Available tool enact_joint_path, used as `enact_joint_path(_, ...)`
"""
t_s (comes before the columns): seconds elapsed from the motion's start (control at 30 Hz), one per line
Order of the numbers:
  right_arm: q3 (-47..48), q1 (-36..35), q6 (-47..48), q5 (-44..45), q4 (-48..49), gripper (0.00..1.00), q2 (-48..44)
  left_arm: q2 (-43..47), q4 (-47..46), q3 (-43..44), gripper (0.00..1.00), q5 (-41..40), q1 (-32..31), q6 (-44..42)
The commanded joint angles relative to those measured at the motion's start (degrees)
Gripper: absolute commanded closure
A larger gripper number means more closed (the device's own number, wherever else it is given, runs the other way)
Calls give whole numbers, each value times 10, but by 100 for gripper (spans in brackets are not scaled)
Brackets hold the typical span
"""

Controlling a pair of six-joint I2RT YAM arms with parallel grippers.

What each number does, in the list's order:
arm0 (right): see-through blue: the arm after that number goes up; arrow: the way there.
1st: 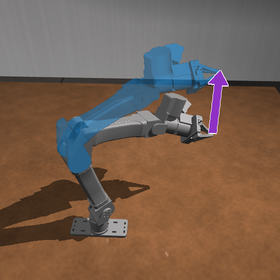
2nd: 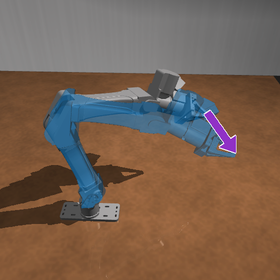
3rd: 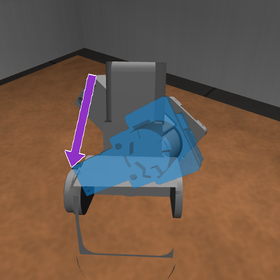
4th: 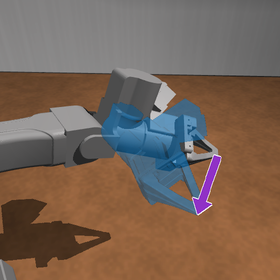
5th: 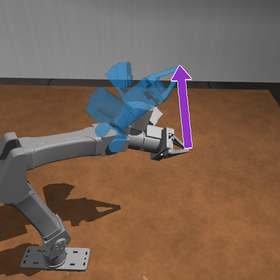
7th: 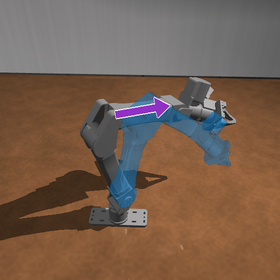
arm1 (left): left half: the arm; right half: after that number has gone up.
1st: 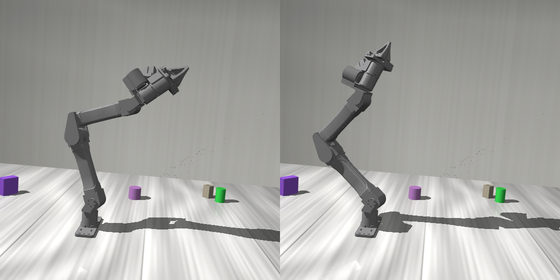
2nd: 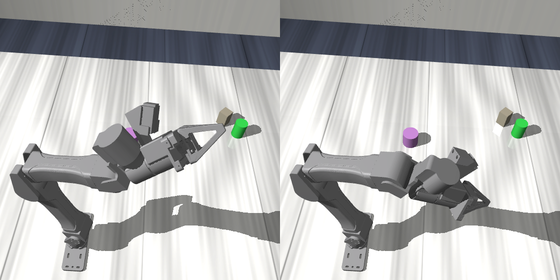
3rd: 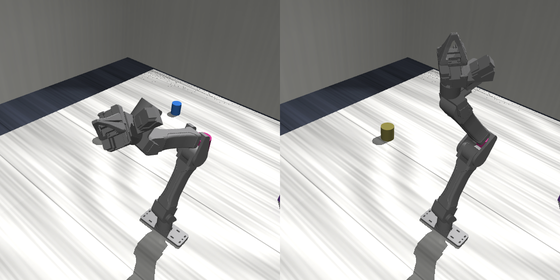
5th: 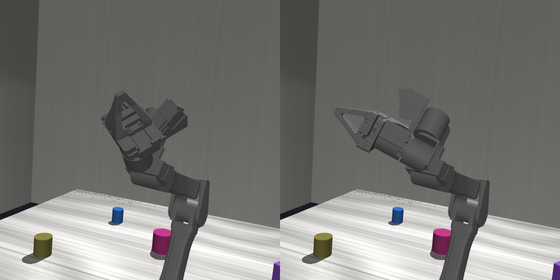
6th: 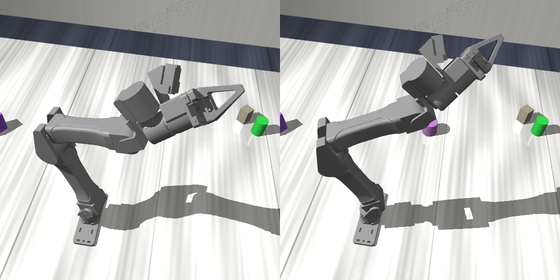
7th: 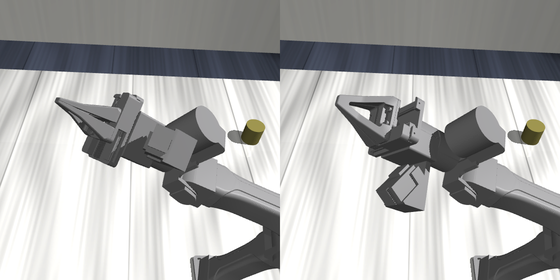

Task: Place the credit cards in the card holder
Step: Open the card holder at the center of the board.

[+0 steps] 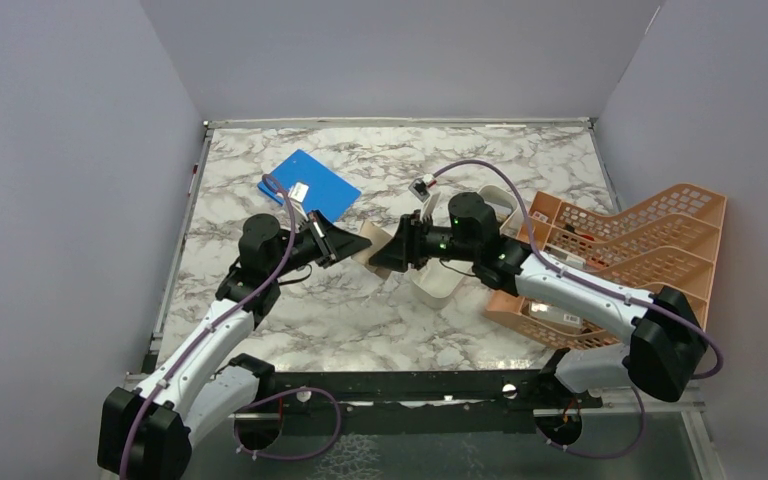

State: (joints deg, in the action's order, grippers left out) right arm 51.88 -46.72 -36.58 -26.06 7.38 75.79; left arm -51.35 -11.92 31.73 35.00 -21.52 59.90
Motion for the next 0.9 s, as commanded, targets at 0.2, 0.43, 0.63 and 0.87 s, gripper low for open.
enact_joint_path(0.2, -23, -8, -42, -35, 64, 89, 16, -5, -76, -6, 100, -22, -2, -6)
enact_joint_path(0.43, -35, -8, -8, -31, 60, 99, -3, -5, -2, -1, 100, -97, -2, -39)
enact_joint_path(0.63, -39, -9, 67, -49, 39, 99, -12, 5, 118, 8, 100, -231, -3, -26)
enact_joint_path(0.87, -13, -8, 147, -34, -2, 99, 22, 13, 194, -3, 51, -323, -3, 0)
